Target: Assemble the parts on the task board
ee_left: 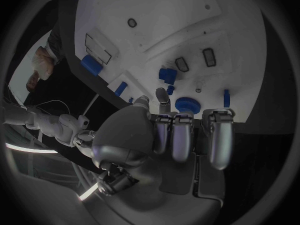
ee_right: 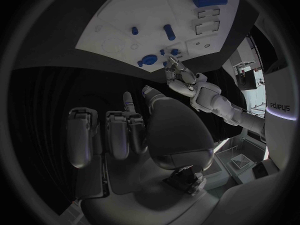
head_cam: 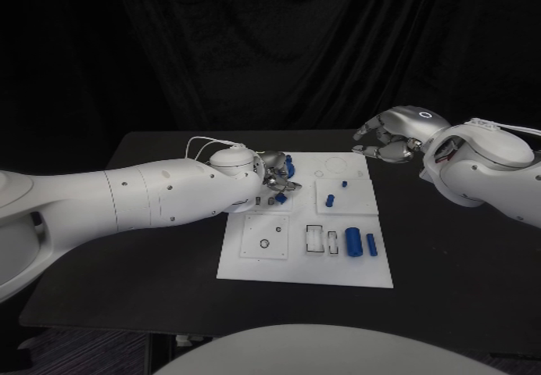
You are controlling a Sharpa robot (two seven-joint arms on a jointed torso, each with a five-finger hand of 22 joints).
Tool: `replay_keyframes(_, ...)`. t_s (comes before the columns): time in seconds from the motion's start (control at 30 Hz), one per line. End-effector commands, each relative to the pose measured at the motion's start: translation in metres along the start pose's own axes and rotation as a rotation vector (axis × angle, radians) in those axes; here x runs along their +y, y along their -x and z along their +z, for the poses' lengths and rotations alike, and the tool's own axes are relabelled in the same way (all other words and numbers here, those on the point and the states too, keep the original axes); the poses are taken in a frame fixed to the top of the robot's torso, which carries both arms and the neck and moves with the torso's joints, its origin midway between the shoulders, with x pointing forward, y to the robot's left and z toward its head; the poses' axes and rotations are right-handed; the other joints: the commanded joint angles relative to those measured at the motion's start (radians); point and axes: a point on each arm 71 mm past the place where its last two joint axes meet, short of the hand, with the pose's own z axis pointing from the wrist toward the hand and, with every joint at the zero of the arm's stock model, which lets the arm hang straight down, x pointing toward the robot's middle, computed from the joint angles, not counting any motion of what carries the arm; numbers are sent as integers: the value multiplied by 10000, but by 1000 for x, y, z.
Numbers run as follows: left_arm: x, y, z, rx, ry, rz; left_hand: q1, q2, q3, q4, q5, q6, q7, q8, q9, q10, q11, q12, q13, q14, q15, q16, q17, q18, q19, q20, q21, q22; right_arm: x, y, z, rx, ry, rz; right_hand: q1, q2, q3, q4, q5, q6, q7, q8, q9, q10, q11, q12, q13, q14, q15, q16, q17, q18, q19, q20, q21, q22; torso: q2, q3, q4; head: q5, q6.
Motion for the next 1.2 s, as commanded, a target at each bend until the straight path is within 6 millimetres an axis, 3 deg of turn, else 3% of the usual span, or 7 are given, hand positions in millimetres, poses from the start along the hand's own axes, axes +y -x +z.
replay_keyframes(0.03,-2,2,-1,-419,-477,-166,-21,-133,118,14,-74,-160,13,66,221,1034,4,-5,2623,1037,-41,26,2633,75,333,-56,-65,1526,-1,0,-1,-93,-72,-9,91,31,61,-12,64,76,-18,-15,-12,1043,38,26,2633,910,16,47,2081,130,603,38,36,2358,-1,1,12,2,2)
replay_keyframes(0.2,4,4,-5,-659,-676,-299,77,-210,261,-61,-115,-388,45,72,530,1034,32,-5,2623,1037,-16,26,2633,62,365,-32,-39,1586,0,0,-1,-58,-37,12,82,24,63,-6,61,93,-13,-15,-17,1043,41,26,2633,910,18,47,2081,131,602,38,33,2357,6,-2,1,22,2)
replay_keyframes(0.37,16,9,-17,-1336,-1725,-576,629,-420,769,-412,164,-1544,282,-323,1026,1034,206,-5,2623,1037,113,26,2633,11,498,75,84,1802,8,-1,-5,-179,105,153,147,-151,39,-118,-170,322,29,56,-9,1043,66,26,2633,947,32,134,2207,86,696,46,202,2416,12,-8,-12,4,2)
replay_keyframes(0.53,34,9,-33,-1249,-2514,-1004,1114,-585,1217,-577,420,-2513,557,-873,826,1034,357,-5,2623,1037,254,26,2633,-57,656,212,248,2068,26,-8,-6,-189,222,-70,31,-346,-109,-173,-387,750,78,262,149,1043,113,26,2633,965,68,179,2268,17,839,70,464,2507,-4,-14,-11,-107,2)
replay_keyframes(0.73,65,2,-44,163,-2056,-3008,1282,-691,1431,-525,521,-2631,710,-1130,483,1034,568,-5,2623,1037,414,26,2633,-56,645,344,241,2072,49,-27,0,108,241,-235,-35,-423,-176,-218,-241,789,107,287,227,1043,158,26,2633,957,98,154,2224,4,865,88,512,2523,12,-44,65,-189,2)
replay_keyframes(0.9,88,0,-56,615,-1663,-4091,1162,-713,1442,-328,444,-2642,823,-1336,146,1034,682,-5,2623,1037,526,26,2633,-59,652,459,250,2094,70,-44,8,431,270,-532,-122,-467,-226,-234,-105,799,125,294,281,1043,186,26,2633,938,122,96,2128,11,854,110,489,2514,30,-35,60,-79,2)
replay_keyframes(1.2,98,0,-68,673,-1875,-4590,1228,-742,1455,-281,622,-2501,836,-1431,-130,1034,707,-5,2623,1037,558,26,2633,-63,664,513,261,2117,100,-65,19,655,572,-786,-100,-496,-210,-427,197,964,106,399,457,1043,216,26,2633,939,148,93,2111,8,863,140,506,2519,65,-98,110,-170,2)
